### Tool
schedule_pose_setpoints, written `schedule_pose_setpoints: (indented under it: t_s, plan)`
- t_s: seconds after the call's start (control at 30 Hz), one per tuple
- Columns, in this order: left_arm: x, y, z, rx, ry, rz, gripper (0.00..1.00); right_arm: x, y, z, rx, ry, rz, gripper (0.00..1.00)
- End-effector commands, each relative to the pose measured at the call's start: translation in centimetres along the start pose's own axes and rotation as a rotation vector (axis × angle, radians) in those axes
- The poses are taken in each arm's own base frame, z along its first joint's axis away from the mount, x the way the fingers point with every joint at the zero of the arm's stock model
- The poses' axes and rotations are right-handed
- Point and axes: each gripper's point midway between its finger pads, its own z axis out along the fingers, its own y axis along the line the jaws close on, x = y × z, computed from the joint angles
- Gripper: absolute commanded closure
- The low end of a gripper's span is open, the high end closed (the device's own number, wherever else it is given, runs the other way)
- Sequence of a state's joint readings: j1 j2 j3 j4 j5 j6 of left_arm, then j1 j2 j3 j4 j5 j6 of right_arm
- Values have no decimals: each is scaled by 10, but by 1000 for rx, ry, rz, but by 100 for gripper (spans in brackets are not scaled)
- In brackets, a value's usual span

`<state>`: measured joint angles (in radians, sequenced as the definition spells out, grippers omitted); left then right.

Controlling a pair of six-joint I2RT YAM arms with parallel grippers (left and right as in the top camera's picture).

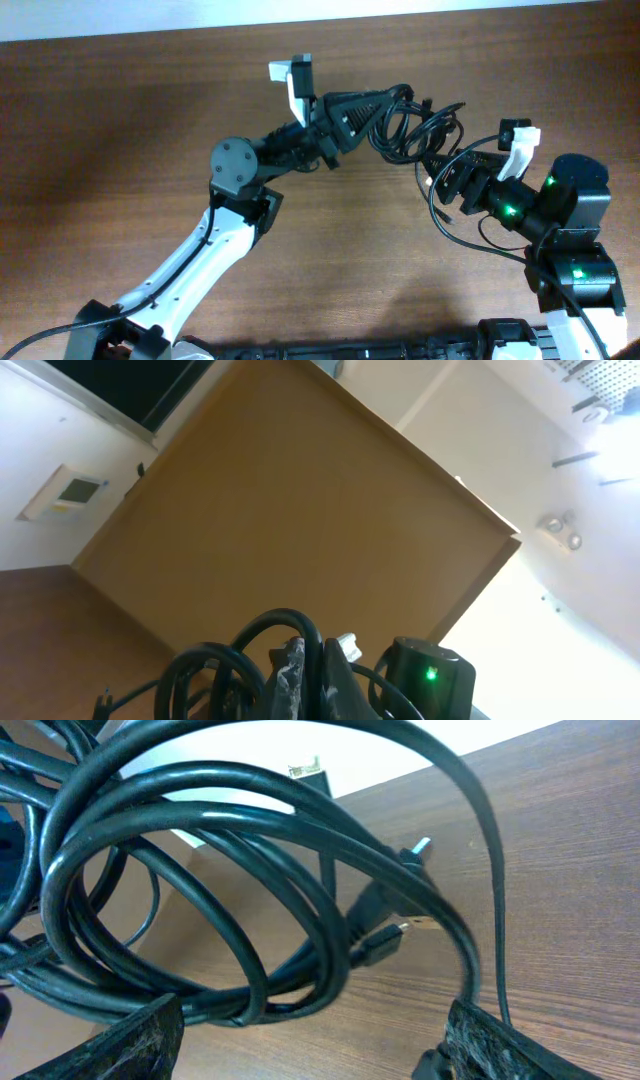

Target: Untangle cables

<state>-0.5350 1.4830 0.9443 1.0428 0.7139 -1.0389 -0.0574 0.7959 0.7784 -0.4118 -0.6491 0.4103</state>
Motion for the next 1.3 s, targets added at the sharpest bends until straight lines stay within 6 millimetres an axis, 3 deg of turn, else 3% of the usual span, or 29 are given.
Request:
schedule_pose_setpoints:
  t_s: [0.0,0.07,0.23,0.43,0.57,0.67,0.87,1.07,1.17,1.27]
  plan:
    - [1,-12,6,25,-15,24,100,-2,-2,2,10,3,-8,17]
    - [3,-14,8,31,-9,21,100,0,-15,5,67,12,13,17]
    - [6,-16,8,42,8,16,100,10,-91,5,436,29,85,12]
    - [7,-19,8,54,14,9,100,33,-124,23,520,141,143,11]
    - [5,-23,7,68,8,1,100,38,-131,26,539,161,153,11]
    - [-8,-24,2,77,-28,40,100,41,-140,20,599,168,154,11]
    - [-33,-1,-16,2,-75,66,100,46,-146,14,644,182,158,11]
    - [-48,39,-38,-136,-89,18,100,49,-150,10,670,194,162,11]
    - [-49,43,-40,-152,-86,8,100,50,-145,13,638,201,166,8]
    - [-47,47,-41,-164,-80,-6,100,51,-118,28,448,255,43,7]
